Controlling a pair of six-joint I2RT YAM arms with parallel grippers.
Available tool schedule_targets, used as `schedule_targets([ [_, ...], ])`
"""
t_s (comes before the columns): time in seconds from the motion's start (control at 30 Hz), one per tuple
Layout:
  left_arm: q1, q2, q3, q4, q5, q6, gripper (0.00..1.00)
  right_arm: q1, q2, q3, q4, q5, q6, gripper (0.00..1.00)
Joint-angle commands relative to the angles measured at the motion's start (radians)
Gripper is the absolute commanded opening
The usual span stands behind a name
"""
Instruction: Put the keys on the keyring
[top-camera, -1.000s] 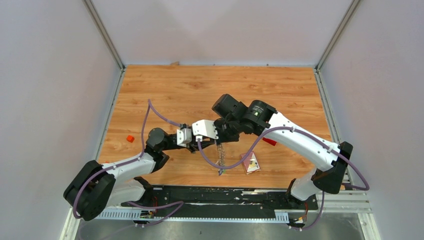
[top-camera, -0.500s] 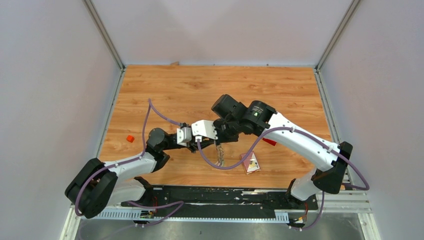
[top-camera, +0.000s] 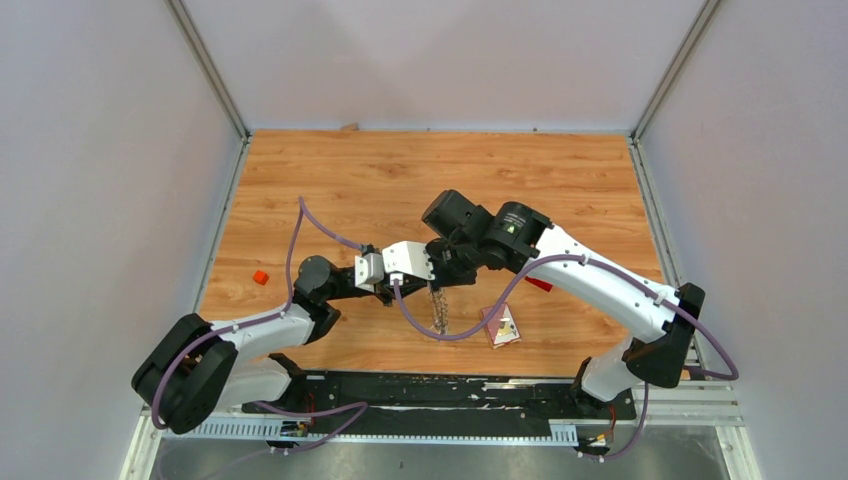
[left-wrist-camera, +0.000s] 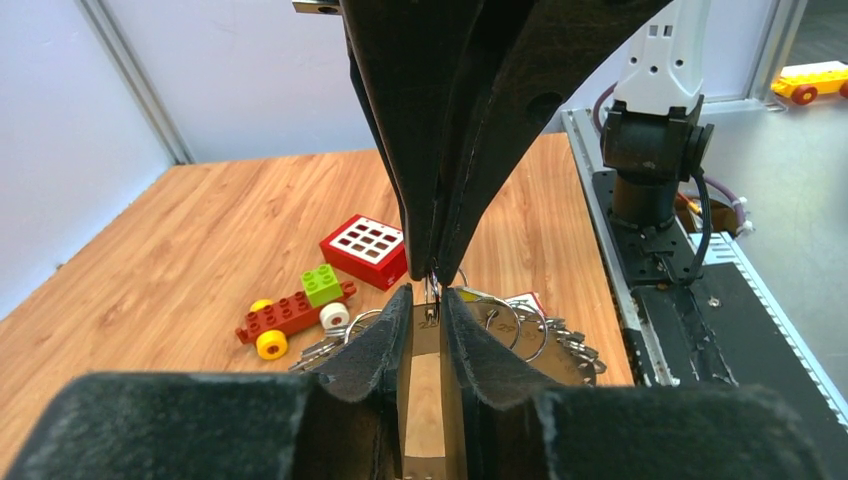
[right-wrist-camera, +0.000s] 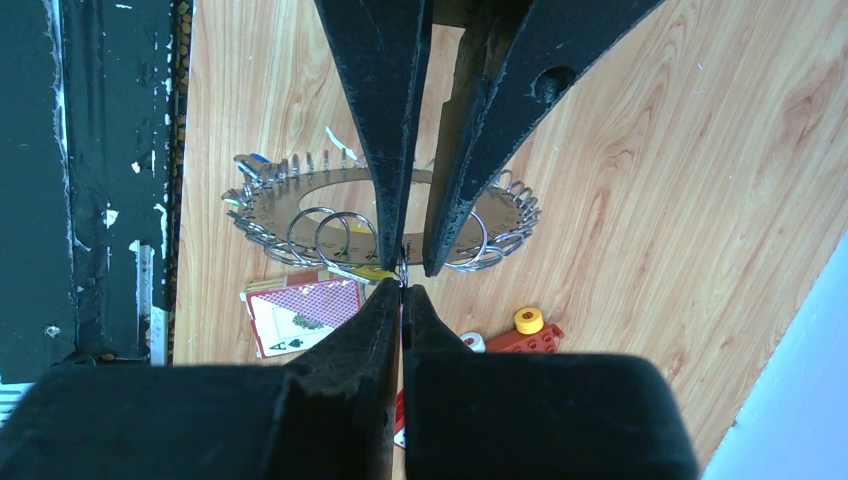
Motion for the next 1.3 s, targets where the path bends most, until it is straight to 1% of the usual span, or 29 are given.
schedule_targets([
  [0.0,-0.005,0.006,0.033,0.042,-0.011,-0.013,0.21,0.007,-0.001,0.021,0.050,-0.010,0.014,0.00],
  [0.17,-0.006,0.003,0.034,0.041,-0.012,-0.015,0.18,0.009,0.001,0.019,0.055,-0.012,0.015,0.00],
  [0.3,-0.006,0.005,0.035,0.035,-0.009,-0.015,0.09,0.009,0.003,0.019,0.058,-0.013,0.017,0.00],
  [0.37,-0.006,0.004,0.035,0.033,-0.008,-0.015,0.00,0.009,0.003,0.017,0.063,-0.016,0.017,0.00],
  [0.53,-0.006,-0.003,0.035,0.034,0.008,-0.039,0.00,0.007,-0.023,-0.025,0.123,-0.012,0.037,0.00],
  [0.6,-0.007,-0.010,0.029,0.048,-0.006,-0.055,0.00,0.004,-0.045,-0.057,0.161,-0.014,0.045,0.01],
  [0.63,-0.007,-0.015,0.022,0.065,-0.017,-0.063,0.00,0.001,-0.058,-0.070,0.177,-0.019,0.048,0.03],
  [0.67,-0.005,-0.018,0.016,0.084,-0.027,-0.076,0.00,-0.004,-0.069,-0.083,0.191,-0.025,0.053,0.06],
  [0.7,-0.004,-0.021,0.010,0.109,-0.037,-0.099,0.00,-0.012,-0.080,-0.093,0.202,-0.036,0.058,0.11],
  [0.73,-0.003,-0.022,0.006,0.127,-0.043,-0.111,0.00,-0.022,-0.090,-0.100,0.209,-0.051,0.061,0.13],
  [0.9,-0.002,-0.036,-0.003,0.173,-0.070,-0.147,0.00,-0.082,-0.159,-0.147,0.236,-0.156,0.071,0.40],
  [0.97,-0.002,-0.038,-0.004,0.185,-0.072,-0.158,0.00,-0.132,-0.197,-0.173,0.254,-0.230,0.080,0.48],
  [1.03,-0.001,-0.041,-0.006,0.197,-0.072,-0.165,0.00,-0.186,-0.228,-0.200,0.276,-0.304,0.095,0.53],
  [1.13,-0.002,-0.045,-0.006,0.205,-0.069,-0.167,0.00,-0.261,-0.262,-0.232,0.297,-0.427,0.113,0.55],
  [1.27,-0.003,-0.044,-0.004,0.211,-0.056,-0.167,0.00,-0.331,-0.259,-0.252,0.299,-0.622,0.136,0.56],
])
